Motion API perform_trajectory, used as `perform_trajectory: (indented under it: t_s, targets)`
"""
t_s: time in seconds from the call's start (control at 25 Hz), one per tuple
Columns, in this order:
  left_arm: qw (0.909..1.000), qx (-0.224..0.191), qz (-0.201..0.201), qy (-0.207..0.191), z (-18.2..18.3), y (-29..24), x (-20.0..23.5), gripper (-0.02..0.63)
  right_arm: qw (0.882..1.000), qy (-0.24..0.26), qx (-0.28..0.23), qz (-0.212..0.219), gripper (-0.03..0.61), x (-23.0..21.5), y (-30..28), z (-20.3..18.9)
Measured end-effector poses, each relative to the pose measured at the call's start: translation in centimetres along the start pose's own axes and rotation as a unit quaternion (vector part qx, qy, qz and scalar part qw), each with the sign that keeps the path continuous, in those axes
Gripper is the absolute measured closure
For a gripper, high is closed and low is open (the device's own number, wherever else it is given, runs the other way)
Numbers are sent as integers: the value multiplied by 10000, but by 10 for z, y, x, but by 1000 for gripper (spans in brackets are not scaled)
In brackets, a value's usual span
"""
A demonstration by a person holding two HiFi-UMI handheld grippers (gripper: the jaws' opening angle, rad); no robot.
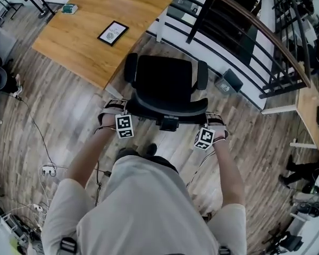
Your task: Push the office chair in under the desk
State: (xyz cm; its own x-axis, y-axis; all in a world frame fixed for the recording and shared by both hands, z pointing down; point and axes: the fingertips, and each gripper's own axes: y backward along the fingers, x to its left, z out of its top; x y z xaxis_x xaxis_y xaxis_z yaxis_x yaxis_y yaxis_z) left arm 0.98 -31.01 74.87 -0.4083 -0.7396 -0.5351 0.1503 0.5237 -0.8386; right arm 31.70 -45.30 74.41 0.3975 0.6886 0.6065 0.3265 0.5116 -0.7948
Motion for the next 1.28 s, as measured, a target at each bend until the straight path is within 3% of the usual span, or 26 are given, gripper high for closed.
perform_trajectory:
  t_s: [0.6,1.28]
  targets:
    - [9954,456,99,841,-16,-17,32,515,9956,744,-566,-15,503,-84,-62,13]
    - [9845,718,249,1581,-68,-43,95,517,9836,1439,-1085,-24,502,-193,-136,75]
